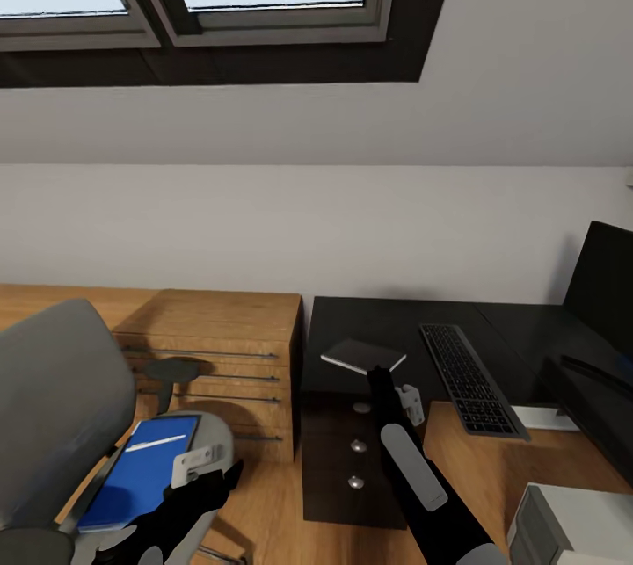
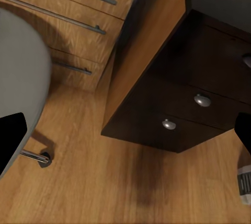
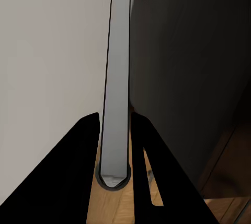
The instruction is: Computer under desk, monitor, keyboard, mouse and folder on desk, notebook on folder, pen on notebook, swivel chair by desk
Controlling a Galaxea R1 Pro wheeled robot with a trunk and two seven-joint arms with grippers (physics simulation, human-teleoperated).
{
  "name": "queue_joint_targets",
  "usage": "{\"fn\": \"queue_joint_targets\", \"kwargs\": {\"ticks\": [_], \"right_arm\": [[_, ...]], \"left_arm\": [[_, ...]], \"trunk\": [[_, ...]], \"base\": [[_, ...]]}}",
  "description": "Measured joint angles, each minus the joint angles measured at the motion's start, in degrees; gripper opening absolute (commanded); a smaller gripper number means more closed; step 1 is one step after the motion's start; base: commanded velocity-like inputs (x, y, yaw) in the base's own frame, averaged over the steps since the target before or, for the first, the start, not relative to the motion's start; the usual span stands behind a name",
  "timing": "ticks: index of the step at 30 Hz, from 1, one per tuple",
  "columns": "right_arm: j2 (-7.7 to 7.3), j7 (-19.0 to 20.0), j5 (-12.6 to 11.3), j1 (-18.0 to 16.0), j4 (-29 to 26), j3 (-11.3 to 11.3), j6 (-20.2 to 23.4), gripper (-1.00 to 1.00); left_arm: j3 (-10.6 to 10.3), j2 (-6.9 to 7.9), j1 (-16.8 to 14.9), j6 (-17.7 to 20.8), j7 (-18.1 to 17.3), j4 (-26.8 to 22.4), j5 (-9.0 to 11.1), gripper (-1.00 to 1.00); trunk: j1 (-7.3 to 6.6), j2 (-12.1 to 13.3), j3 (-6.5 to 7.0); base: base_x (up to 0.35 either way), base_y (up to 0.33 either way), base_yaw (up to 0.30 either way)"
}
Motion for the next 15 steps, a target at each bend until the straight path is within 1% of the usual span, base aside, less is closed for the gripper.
{"fn": "queue_joint_targets", "kwargs": {"ticks": [15], "right_arm": [[-0.07, 0.00, 0.08, 0.00, 0.00, -0.24, -0.05, -1.00]], "left_arm": [[0.00, -0.01, 0.00, 0.00, 0.00, 0.00, -0.02, 1.00]], "trunk": [[3.30, -6.02, -2.70]], "base": [[0.000, 0.000, 0.000]]}}
